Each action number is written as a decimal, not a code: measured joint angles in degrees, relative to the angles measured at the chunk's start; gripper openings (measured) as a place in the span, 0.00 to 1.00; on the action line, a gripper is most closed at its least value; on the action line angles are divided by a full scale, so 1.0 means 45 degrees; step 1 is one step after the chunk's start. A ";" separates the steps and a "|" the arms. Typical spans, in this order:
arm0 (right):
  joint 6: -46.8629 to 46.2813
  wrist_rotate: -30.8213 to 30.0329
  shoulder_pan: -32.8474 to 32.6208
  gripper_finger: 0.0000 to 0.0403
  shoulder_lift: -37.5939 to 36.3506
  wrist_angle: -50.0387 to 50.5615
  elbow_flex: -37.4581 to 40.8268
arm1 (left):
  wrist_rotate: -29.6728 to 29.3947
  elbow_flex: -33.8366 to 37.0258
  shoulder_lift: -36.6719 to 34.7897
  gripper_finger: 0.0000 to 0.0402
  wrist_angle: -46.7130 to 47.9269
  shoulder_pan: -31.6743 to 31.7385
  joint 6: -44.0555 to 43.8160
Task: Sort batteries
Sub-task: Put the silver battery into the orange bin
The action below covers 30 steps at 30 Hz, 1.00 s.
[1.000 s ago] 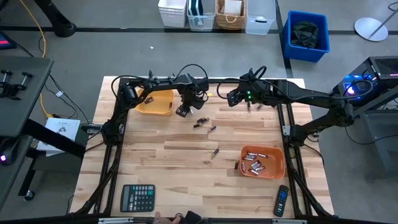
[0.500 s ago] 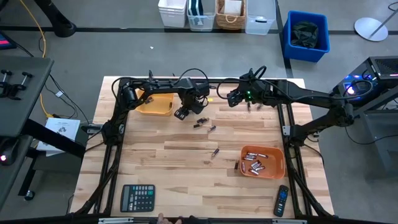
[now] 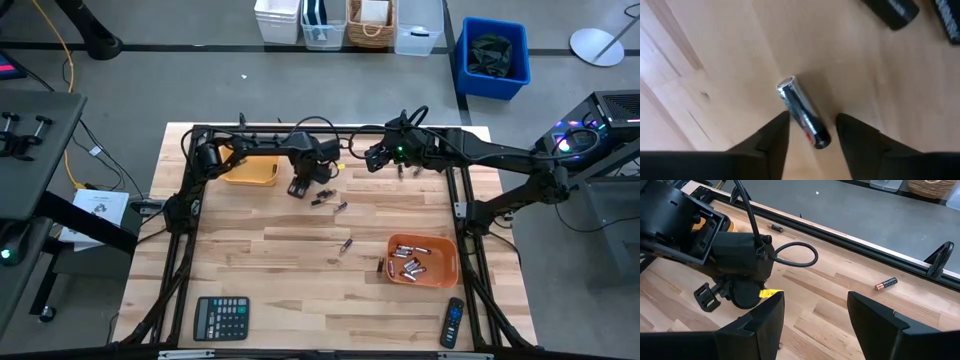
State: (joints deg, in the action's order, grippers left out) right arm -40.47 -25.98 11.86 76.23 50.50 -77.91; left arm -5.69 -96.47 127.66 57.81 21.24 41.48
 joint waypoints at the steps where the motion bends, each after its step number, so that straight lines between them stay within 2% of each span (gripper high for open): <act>1: 0.0000 0.0000 0.0000 0.53 0.0000 0.0000 0.0000 | 0.0018 0.0000 0.0000 0.34 0.0016 -0.0031 -0.0273; 6: 0.0003 0.0000 0.0000 0.53 0.0000 0.0002 0.0000 | 0.0167 -0.0011 -0.0003 0.09 0.0306 -0.0065 -0.1748; 7: 0.0008 -0.0004 0.0000 0.53 0.0000 0.0000 0.0000 | 0.0228 -0.0017 -0.0005 0.07 0.0455 -0.0055 -0.2024; 14: 0.0813 -0.0387 0.0000 0.53 -0.0134 -0.0378 0.0000 | 0.0448 0.0026 -0.0746 0.07 0.0919 0.0405 -0.4000; 19: 0.1348 -0.0436 0.0000 0.53 -0.0632 -0.1566 0.0000 | 0.1497 0.0026 -0.2035 0.07 -0.0093 0.0589 -0.5232; 22: 0.1652 -0.0437 0.0000 0.53 -0.0935 -0.1968 0.0000 | 0.2308 0.0029 -0.2988 0.07 -0.1358 0.0486 -0.5889; 25: 0.1667 -0.0436 0.0000 0.53 -0.1368 -0.2152 0.0000 | 0.3681 0.0017 -0.3770 0.07 -0.3213 0.0162 -0.6492; 30: 0.1432 -0.0436 0.0000 0.53 -0.2207 -0.2428 0.0000 | 0.5335 0.0015 -0.4192 0.07 -0.6566 -0.1145 -0.7743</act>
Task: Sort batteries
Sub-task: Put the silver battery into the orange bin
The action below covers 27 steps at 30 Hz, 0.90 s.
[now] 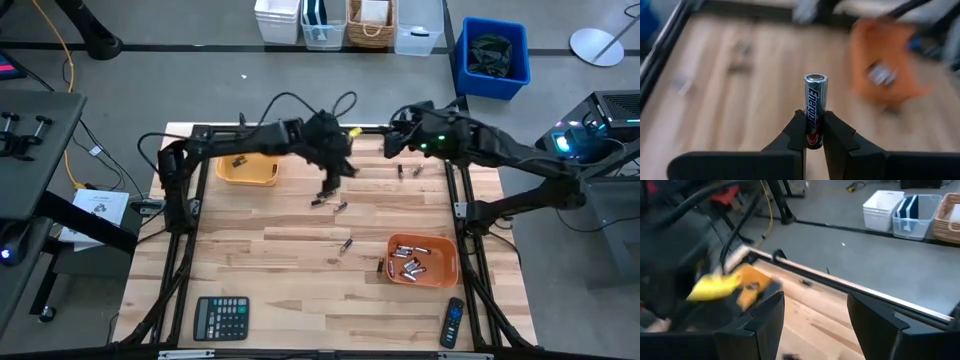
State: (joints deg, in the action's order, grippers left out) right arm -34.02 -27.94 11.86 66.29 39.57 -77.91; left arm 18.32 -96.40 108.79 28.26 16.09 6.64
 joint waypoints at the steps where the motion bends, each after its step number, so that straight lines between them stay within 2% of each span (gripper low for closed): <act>1: -0.0122 0.0001 0.0000 0.53 -0.0174 -0.0089 0.0000 | 0.0095 0.0000 0.0006 0.07 -0.0557 -0.0342 -0.0162; 9: -0.0721 -0.0118 0.0000 0.53 -0.1045 -0.0292 -0.0005 | 0.0162 0.0005 0.1582 0.07 -0.6004 -0.3635 -0.1431; 13: -0.0772 -0.0134 0.0000 0.53 -0.1076 -0.0289 -0.0005 | -0.0225 -0.0002 0.2801 0.06 -0.8497 -0.4776 -0.1537; 18: -0.0779 0.0191 0.0000 0.53 -0.1066 -0.0288 -0.0005 | -0.2332 -0.0214 0.4092 0.07 -0.9683 -0.5263 -0.0017; 21: -0.0782 0.0369 0.0000 0.53 -0.1061 -0.0293 -0.0005 | -0.3162 -0.0267 0.4655 0.16 -1.0274 -0.5323 0.0272; 27: -0.0705 0.0527 0.0000 0.53 -0.1061 -0.0292 -0.0005 | -0.3209 -0.0267 0.4726 0.38 -1.0247 -0.5059 -0.1002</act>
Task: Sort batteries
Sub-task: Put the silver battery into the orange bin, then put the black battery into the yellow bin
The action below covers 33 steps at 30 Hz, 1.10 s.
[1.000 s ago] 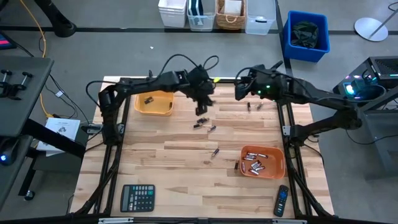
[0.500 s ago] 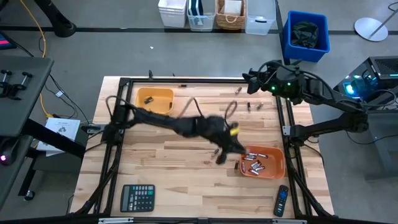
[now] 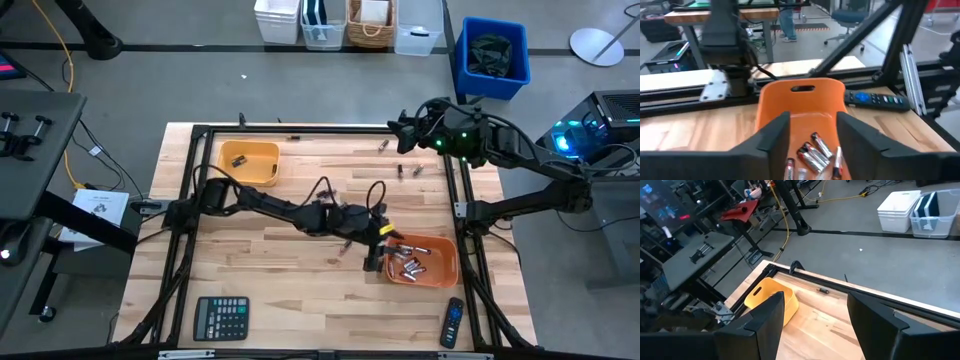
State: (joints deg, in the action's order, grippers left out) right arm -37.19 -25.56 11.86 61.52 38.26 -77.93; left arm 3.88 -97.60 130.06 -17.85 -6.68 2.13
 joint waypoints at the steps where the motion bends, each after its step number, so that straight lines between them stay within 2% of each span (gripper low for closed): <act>1: 0.0048 0.0065 0.0000 0.53 0.0000 0.0000 0.0000 | 0.0000 0.0000 -0.0124 0.42 0.0049 0.0068 -0.0038; 3: 0.0270 0.0186 -0.0002 0.53 0.0000 0.0003 0.0000 | 0.0000 0.0000 -0.0587 0.47 0.0615 0.0233 -0.0100; 8: 0.0273 0.0418 0.0000 0.53 0.0000 0.0504 0.0000 | 0.0015 0.0176 -0.3206 0.51 0.4328 0.1079 0.0064; 11: -0.0003 0.0409 0.0000 0.53 0.0005 0.1211 0.0000 | 0.0086 0.1624 -0.4786 0.50 0.5281 0.1973 -0.0639; 13: -0.0379 0.0400 0.0005 0.53 0.0017 0.1727 0.0000 | 0.0112 0.3512 -0.5837 0.48 0.4628 0.2552 -0.1495; 17: -0.1428 0.0370 0.0288 0.53 0.0354 0.3147 -0.0005 | 0.0107 0.8147 -0.8457 0.46 0.0885 0.3394 -0.4241; 20: -0.2176 0.0620 0.1130 0.53 0.1331 0.4495 -0.0015 | -0.0135 1.1048 -1.0119 0.45 -0.1593 0.3609 -0.6141; 22: -0.1967 0.1396 0.1978 0.53 0.2428 0.5042 -0.0015 | -0.0905 1.2181 -1.1160 0.44 -0.2442 0.3596 -0.6423; 25: -0.0868 0.2287 0.3307 0.53 0.4216 0.5329 -0.0010 | -0.2321 1.2585 -1.2792 0.43 -0.2532 0.3920 -0.5731; 27: -0.0512 0.2364 0.4214 0.53 0.5394 0.5471 -0.0010 | -0.2363 1.2438 -1.3658 0.42 -0.1876 0.4507 -0.4978; 30: -0.0009 0.2823 0.5293 0.53 0.6950 0.5757 -0.0003 | -0.1933 1.1563 -1.5018 0.42 0.0479 0.5563 -0.3884; 33: 0.0810 0.3699 0.5950 0.53 0.8087 0.5735 0.0000 | -0.1857 1.0541 -1.6071 0.41 0.3800 0.6744 -0.3119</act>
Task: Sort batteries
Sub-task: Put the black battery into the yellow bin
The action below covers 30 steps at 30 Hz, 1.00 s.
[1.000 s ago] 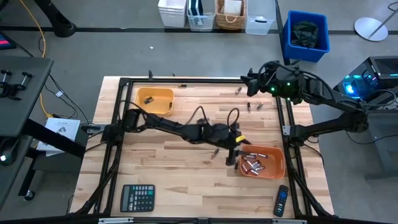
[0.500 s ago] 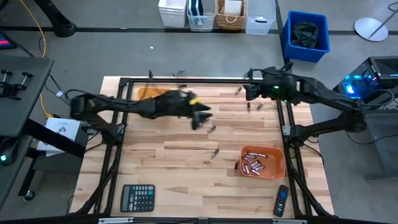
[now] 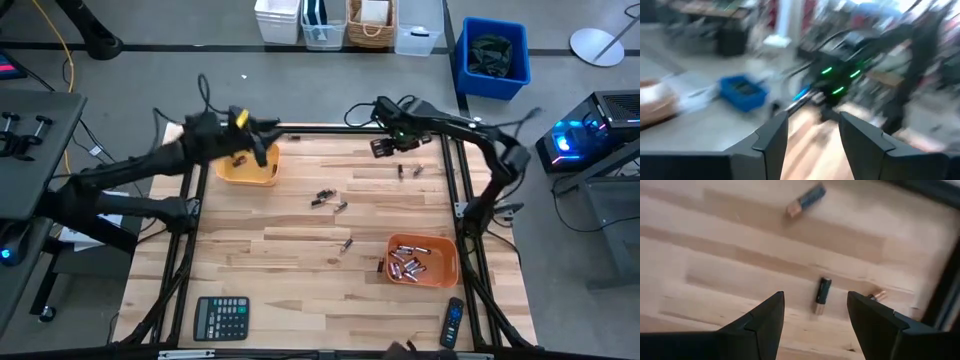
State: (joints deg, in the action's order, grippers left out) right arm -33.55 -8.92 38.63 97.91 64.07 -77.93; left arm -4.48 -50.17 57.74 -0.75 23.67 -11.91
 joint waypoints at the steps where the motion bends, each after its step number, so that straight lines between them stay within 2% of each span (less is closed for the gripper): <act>1: 0.0169 0.0225 0.0129 0.53 0.0301 0.0011 0.0000 | 0.0174 -0.0250 -0.0236 0.41 0.1123 0.0375 0.0266; 3: 0.0350 0.0603 0.0298 0.53 0.0740 -0.0008 0.0000 | 0.0995 -0.0570 -0.0728 0.41 0.2737 0.1001 0.0771; 5: 0.0530 0.0927 0.0335 0.53 0.1017 0.0067 0.0000 | 0.1875 -0.0731 -0.1279 0.41 0.3465 0.1469 0.1073; 8: 0.0640 0.1685 0.0330 0.53 0.1306 0.0316 0.0404 | 0.2041 -0.0715 -0.1879 0.41 0.4177 0.1934 0.1054; 11: 0.0320 0.1708 0.0397 0.53 0.1220 0.0049 0.1517 | 0.2038 -0.0691 -0.2166 0.41 0.4312 0.2205 0.1021; 15: -0.0229 0.1915 0.0786 0.53 0.0887 -0.1638 0.2736 | 0.2066 -0.0710 -0.2239 0.41 0.4122 0.2501 0.1031; 23: -0.0884 0.1576 0.1038 0.53 0.1010 -0.3907 0.3792 | 0.2056 -0.0699 -0.1743 0.41 0.3703 0.2669 0.0959; 30: -0.0842 0.1138 0.1204 0.53 0.0953 -0.4154 0.4317 | 0.2056 -0.0696 -0.1893 0.41 0.2666 0.2669 0.0676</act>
State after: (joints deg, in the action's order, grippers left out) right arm -37.34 -3.80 44.05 102.20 45.38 -58.50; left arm 4.78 -53.30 49.22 11.25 35.68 -8.86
